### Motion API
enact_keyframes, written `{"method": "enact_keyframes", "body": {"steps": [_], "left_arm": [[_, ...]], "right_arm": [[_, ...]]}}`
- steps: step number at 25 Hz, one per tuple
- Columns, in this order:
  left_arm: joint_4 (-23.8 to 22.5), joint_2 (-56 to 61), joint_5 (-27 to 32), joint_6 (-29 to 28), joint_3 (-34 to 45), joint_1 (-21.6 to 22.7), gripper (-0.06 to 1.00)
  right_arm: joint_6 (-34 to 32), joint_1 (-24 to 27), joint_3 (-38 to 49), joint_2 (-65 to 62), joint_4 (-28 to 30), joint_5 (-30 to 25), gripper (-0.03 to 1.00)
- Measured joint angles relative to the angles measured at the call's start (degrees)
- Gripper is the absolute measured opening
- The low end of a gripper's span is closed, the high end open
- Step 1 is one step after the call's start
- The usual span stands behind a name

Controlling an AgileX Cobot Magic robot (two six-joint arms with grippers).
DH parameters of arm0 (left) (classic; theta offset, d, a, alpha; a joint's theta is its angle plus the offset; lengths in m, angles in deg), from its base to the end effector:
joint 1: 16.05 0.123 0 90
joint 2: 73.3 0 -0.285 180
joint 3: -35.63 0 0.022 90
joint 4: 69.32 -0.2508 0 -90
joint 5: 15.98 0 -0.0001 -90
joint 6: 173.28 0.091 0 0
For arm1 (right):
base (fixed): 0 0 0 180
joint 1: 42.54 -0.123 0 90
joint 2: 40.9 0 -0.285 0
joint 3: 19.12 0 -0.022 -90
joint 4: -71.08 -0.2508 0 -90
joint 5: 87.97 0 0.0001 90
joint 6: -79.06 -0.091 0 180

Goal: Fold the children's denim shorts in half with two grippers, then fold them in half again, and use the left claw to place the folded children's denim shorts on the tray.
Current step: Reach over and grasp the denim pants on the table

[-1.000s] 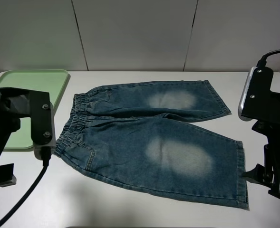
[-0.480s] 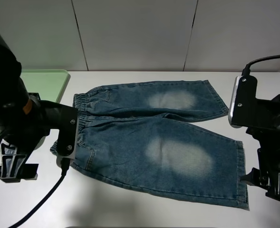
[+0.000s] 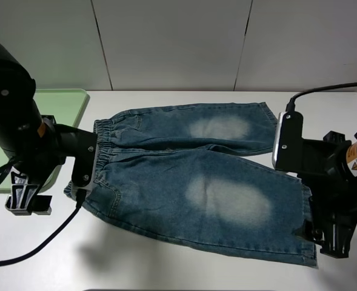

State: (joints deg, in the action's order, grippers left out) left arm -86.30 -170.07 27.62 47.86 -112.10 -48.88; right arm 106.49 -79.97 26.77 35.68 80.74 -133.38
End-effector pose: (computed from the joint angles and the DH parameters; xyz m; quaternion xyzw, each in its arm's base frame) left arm 0.2247 -0.1231 0.1770 0.6738 0.7282 0.1128 0.0555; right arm 0.1470 0.0988 0.1959 -0.5756 0.8082 -0.0564 0.1105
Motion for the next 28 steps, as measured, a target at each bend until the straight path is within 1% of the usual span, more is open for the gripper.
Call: {"method": "enact_keyframes", "body": {"steps": [8, 16, 23, 28], "left_arm": [[-0.09, -4.22, -5.38, 2.58, -0.05, 0.00, 0.95], [-0.04, -8.98, -9.22, 3.73, -0.05, 0.00, 0.95], [-0.04, -11.51, -15.04, 3.80, -0.57, 0.00, 0.95], [-0.04, -14.63, -15.98, 3.80, -1.82, 0.00, 0.95]], "right_arm": [[0.00, 0.00, 6.03, 0.23, -0.83, 4.35, 0.69], [0.04, 0.00, 7.04, 0.23, -1.84, 7.38, 0.69], [0.04, 0.00, 7.04, 0.23, -2.10, 7.84, 0.69], [0.04, 0.00, 7.04, 0.23, -2.31, 7.84, 0.69]]}}
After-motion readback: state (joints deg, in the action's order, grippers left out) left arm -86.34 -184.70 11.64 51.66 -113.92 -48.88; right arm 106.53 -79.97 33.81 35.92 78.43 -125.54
